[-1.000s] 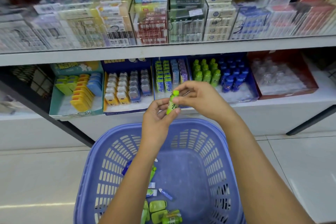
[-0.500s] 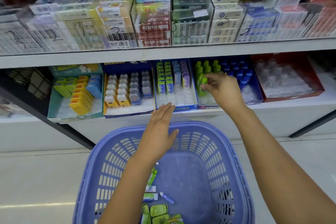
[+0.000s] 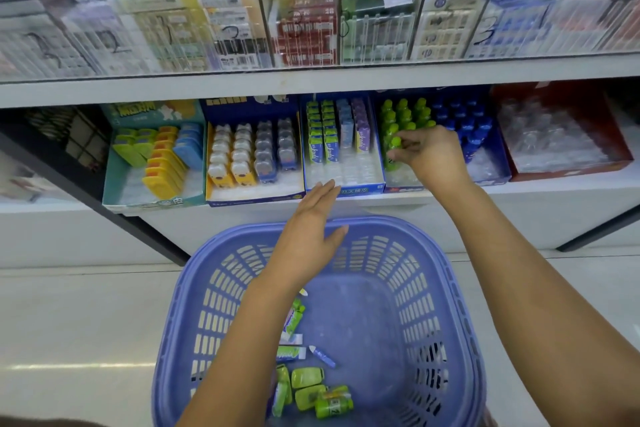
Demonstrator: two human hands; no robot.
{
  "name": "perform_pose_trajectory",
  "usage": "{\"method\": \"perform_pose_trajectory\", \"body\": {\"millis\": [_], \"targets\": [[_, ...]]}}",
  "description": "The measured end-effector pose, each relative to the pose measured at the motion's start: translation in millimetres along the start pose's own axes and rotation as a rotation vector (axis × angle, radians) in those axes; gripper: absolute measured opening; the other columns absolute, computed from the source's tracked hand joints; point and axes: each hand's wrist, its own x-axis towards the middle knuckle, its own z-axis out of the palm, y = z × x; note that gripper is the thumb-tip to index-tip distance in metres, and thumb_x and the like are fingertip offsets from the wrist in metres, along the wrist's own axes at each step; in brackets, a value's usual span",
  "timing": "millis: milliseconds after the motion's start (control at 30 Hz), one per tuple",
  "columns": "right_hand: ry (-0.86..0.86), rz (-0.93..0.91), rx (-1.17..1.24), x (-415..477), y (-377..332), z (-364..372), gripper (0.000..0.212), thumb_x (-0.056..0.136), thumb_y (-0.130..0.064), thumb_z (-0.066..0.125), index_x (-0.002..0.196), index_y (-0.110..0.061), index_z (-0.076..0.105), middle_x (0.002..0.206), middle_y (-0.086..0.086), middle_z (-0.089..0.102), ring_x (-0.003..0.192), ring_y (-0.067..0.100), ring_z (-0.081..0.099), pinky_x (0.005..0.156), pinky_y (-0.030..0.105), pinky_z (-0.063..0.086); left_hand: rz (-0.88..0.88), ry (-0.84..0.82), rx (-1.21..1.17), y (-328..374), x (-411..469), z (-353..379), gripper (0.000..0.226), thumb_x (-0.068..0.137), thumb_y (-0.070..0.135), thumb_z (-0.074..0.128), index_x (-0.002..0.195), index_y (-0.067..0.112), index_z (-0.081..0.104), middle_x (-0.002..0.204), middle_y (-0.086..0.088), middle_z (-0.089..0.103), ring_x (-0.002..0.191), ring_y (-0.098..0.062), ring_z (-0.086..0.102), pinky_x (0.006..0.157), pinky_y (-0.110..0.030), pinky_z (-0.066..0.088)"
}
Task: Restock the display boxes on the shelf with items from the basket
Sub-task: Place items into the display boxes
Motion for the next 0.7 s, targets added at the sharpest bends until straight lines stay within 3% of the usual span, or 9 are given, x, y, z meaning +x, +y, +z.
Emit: {"method": "perform_pose_trajectory", "body": {"millis": [67, 133, 200, 267, 367, 467, 533, 633, 700], "targets": [[0.000, -0.024, -0.043, -3, -2, -3, 0.042, 0.080, -0.017, 0.074, 0.120, -0.007, 0.063, 0.112, 0.015, 0.067, 0.101, 0.023, 0.063, 0.085, 0.017, 0.042, -0.020, 0.078, -0.060, 1, -4, -1, 0.050, 0.094, 0.023, 0.055, 0.142, 0.021, 0.040, 0.149, 0.007, 0.037, 0.138, -0.007, 0.030, 0.107, -0.014, 0.021], [0.101, -0.103, -0.151, -15, -2, -3, 0.039, 0.082, -0.017, 0.071, 0.119, -0.008, 0.064, 0.115, 0.015, 0.064, 0.103, 0.025, 0.059, 0.085, 0.022, 0.040, -0.042, 0.148, -0.117, 0, -10, 0, 0.037, 0.093, 0.020, 0.057, 0.130, 0.019, 0.054, 0.134, 0.004, 0.052, 0.118, -0.007, 0.048, 0.099, -0.016, 0.034], [0.235, -0.187, -0.094, -35, -5, 2, 0.029, 0.082, -0.015, 0.069, 0.110, -0.007, 0.066, 0.106, 0.014, 0.062, 0.094, 0.023, 0.057, 0.082, 0.025, 0.040, -0.069, 0.137, -0.125, -9, -16, 5, 0.027, 0.091, 0.013, 0.059, 0.117, 0.013, 0.063, 0.119, -0.001, 0.062, 0.104, -0.010, 0.058, 0.090, -0.014, 0.040], [0.198, -0.242, 0.006, -56, -13, 20, 0.016, 0.081, -0.013, 0.067, 0.096, -0.010, 0.069, 0.089, 0.008, 0.064, 0.078, 0.016, 0.054, 0.076, 0.027, 0.043, -0.157, 0.051, -0.092, -26, -22, 13, 0.023, 0.088, 0.008, 0.060, 0.109, 0.008, 0.066, 0.108, -0.006, 0.067, 0.098, -0.017, 0.063, 0.086, -0.017, 0.043], [-0.272, -0.246, -0.075, -84, -18, 64, 0.008, 0.079, -0.015, 0.068, 0.087, -0.013, 0.071, 0.080, 0.003, 0.069, 0.071, 0.012, 0.056, 0.074, 0.029, 0.049, -0.369, -0.148, -0.005, -58, -37, 32, 0.024, 0.085, 0.003, 0.058, 0.108, 0.004, 0.067, 0.106, -0.013, 0.069, 0.101, -0.026, 0.064, 0.089, -0.029, 0.048], [-0.704, -0.186, -0.270, -115, 4, 113, 0.021, 0.080, -0.019, 0.068, 0.100, -0.013, 0.070, 0.101, 0.005, 0.071, 0.094, 0.019, 0.064, 0.080, 0.024, 0.044, -0.483, -0.405, 0.159, -89, -64, 60, 0.022, 0.083, 0.002, 0.056, 0.102, 0.005, 0.068, 0.105, -0.014, 0.068, 0.105, -0.025, 0.062, 0.087, -0.027, 0.042], [-0.874, -0.111, -0.393, -136, 30, 138, 0.031, 0.081, -0.023, 0.069, 0.111, -0.015, 0.066, 0.113, 0.007, 0.067, 0.105, 0.022, 0.061, 0.082, 0.024, 0.043, -0.525, -0.548, 0.209, -107, -83, 77, 0.016, 0.083, 0.003, 0.058, 0.096, 0.004, 0.065, 0.103, -0.016, 0.064, 0.108, -0.027, 0.061, 0.086, -0.030, 0.044], [-1.053, -0.042, -0.495, -161, 60, 167, 0.043, 0.081, -0.025, 0.070, 0.121, -0.013, 0.061, 0.122, 0.008, 0.062, 0.115, 0.025, 0.056, 0.088, 0.027, 0.043, -0.561, -0.671, 0.240, -130, -104, 96, 0.035, 0.086, 0.008, 0.060, 0.121, 0.009, 0.060, 0.127, -0.011, 0.058, 0.120, -0.026, 0.053, 0.095, -0.030, 0.042], [-1.122, -0.020, -0.532, -172, 74, 182, 0.048, 0.081, -0.025, 0.070, 0.125, -0.010, 0.058, 0.128, 0.010, 0.059, 0.119, 0.026, 0.053, 0.091, 0.027, 0.041, -0.554, -0.708, 0.262, -140, -114, 107, 0.040, 0.087, 0.013, 0.063, 0.126, 0.011, 0.057, 0.132, -0.011, 0.055, 0.123, -0.026, 0.051, 0.097, -0.030, 0.040]]}}
